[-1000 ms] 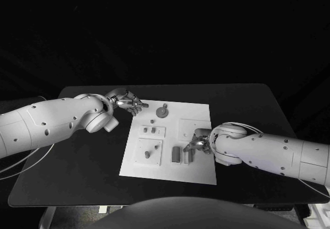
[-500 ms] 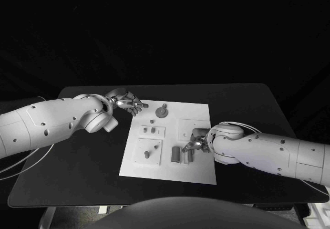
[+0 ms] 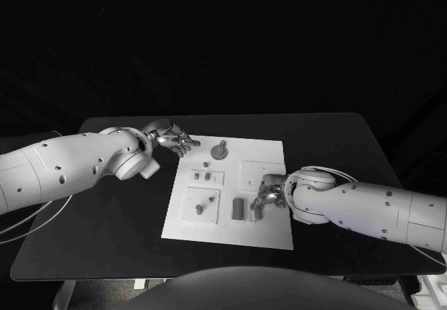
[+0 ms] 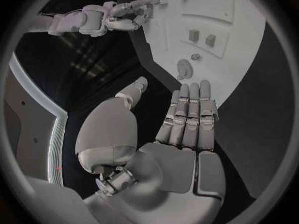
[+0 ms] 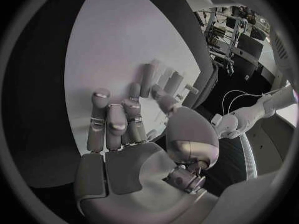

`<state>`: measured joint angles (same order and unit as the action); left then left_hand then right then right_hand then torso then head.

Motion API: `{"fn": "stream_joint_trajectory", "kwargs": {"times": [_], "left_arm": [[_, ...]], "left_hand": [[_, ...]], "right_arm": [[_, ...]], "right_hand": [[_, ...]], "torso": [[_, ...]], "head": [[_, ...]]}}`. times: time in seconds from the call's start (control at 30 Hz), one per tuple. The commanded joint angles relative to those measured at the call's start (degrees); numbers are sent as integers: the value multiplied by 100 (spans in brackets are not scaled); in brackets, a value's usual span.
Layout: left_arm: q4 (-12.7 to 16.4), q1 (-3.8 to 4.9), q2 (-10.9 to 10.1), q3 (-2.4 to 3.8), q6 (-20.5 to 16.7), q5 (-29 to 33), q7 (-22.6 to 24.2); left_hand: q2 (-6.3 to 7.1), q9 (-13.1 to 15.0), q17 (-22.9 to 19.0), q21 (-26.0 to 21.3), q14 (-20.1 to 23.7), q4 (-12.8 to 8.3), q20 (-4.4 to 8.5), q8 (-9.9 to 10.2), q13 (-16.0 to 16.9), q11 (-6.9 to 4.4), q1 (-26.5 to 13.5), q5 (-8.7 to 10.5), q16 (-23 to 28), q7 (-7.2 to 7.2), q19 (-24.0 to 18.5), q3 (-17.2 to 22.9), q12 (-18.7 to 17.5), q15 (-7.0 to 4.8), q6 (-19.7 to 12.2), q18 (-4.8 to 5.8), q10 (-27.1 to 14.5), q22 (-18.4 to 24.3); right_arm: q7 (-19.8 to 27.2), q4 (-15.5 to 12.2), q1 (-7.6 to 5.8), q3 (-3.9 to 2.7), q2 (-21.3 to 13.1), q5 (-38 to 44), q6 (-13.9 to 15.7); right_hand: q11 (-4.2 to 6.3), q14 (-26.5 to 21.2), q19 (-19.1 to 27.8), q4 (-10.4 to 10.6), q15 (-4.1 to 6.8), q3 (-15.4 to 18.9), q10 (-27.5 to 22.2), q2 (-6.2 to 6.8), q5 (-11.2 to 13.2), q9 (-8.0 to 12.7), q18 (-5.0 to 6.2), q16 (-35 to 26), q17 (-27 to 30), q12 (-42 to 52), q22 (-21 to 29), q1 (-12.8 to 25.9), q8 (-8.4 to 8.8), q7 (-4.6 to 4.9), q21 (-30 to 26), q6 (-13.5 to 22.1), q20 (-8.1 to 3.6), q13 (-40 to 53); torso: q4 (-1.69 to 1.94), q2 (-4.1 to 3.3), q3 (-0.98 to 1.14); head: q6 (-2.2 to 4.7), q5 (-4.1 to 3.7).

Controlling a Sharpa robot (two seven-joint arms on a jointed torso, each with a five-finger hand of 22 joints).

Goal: Assemble the parts on the task board

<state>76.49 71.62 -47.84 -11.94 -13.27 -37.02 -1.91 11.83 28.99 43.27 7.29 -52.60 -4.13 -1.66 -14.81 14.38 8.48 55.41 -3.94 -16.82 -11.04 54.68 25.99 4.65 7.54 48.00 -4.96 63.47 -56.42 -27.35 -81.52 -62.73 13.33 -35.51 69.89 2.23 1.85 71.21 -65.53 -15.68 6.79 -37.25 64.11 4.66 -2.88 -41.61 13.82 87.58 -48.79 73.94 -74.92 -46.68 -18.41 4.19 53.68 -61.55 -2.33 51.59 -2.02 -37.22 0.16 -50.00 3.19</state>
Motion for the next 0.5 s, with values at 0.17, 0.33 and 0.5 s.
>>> {"fn": "stream_joint_trajectory", "kwargs": {"times": [0.17, 0.33, 0.5], "left_arm": [[-1, 6, 7, 3, 50, -4, 0], [-4, 6, 8, 2, 46, -4, -2], [-11, 6, 6, 2, 46, -4, -2]], "left_hand": [[-93, -7, 15, -45, -18, -25, -17, -35, 12, -24, 5, 21, 43, 35, -15, -61, -30, -1, -25, -97, 9, -9], [-111, -9, 18, -50, -18, -44, -17, -36, 14, -24, 11, 22, 47, 35, -16, -84, -31, -1, -26, -96, 8, -12], [-121, -10, 20, -52, -19, -55, -17, -36, 15, -24, 13, 21, 50, 35, -16, -98, -32, -1, -28, -96, 7, -13]], "right_arm": [[-122, 49, 97, 81, -120, -308, -86], [-94, 39, 98, 81, -168, -382, -24], [-76, 42, 98, 80, -215, -427, 48]], "right_hand": [[-61, -92, -12, -68, -43, -2, -7, 21, -32, 1221, 118, -56, 93, -79, -63, -229, 25, 85, -45, 127, 30, 16], [-70, -112, -4, -75, -51, 13, -13, 7, -33, 1230, 118, -68, 114, -97, -67, -377, 22, 94, -54, 143, 38, 27], [-74, -115, 0, -80, -55, 22, -16, -43, -33, 1237, 118, -74, 107, -109, -71, -512, 17, 98, -61, 154, 42, 38]], "torso": [[-6, -1, 4], [-2, 0, -1], [2, -1, -2]], "head": [[0, 1], [0, -7], [0, -13]]}}
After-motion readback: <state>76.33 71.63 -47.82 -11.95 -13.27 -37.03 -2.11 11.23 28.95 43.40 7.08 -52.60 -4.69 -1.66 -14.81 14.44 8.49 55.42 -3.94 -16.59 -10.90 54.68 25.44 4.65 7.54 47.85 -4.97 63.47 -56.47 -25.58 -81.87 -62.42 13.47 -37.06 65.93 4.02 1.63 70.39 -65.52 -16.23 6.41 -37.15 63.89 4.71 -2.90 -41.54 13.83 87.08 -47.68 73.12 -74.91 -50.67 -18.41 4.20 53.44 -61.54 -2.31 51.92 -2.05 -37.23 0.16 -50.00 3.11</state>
